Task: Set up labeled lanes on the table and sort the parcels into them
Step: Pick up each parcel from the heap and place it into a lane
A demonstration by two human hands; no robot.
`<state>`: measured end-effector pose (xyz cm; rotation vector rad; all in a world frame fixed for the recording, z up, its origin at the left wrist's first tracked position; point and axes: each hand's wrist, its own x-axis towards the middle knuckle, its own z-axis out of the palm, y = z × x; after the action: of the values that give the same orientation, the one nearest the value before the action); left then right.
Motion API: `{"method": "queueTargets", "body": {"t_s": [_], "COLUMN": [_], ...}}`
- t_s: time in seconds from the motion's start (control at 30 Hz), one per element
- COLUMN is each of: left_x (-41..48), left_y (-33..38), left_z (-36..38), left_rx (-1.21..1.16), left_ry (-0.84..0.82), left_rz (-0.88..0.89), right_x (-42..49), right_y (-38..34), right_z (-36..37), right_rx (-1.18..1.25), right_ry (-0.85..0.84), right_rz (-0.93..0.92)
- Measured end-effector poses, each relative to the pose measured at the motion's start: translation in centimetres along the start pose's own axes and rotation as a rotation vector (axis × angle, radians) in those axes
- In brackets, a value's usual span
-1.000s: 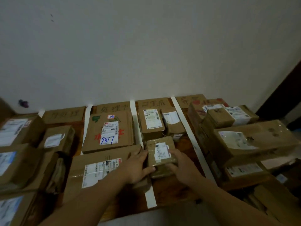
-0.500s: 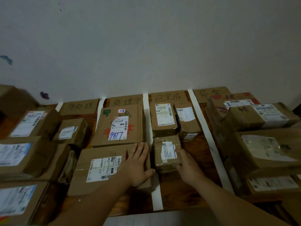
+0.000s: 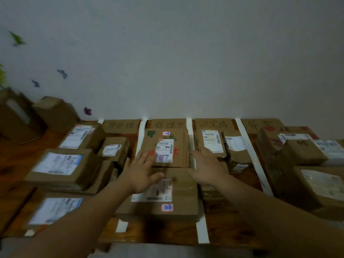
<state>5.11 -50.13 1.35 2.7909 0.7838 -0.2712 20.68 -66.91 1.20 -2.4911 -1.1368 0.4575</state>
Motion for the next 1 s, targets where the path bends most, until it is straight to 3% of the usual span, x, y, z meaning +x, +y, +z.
{"method": "queueTargets", "body": {"t_s": [0.2,0.5,0.73,1.0], "left_x": [-6.0,-16.7,-17.9,-9.7], "left_y": [-13.9,-35.3,-46.5,-55.5], "left_z": [-6.8,-13.3,-15.3,-17.4], "left_rx": [-0.051,-0.205,-0.302,-0.426], "left_ry": [0.161,0.259,0.270,0.238], "left_rz": [-0.137,-0.406,-0.526,-0.493], "right_x": [2.3,5.5,11.0,23.2], "right_y": [-16.2,-37.4,-47.2,-53.3], "right_z": [0.7,5.8,8.3,12.0], "right_rx": [-0.056,-0.043,-0.104,-0.007], "right_ry": [0.013,-0.038,-0.089,-0.112], "right_rz": [-0.205,-0.286,-0.351,-0.310]}}
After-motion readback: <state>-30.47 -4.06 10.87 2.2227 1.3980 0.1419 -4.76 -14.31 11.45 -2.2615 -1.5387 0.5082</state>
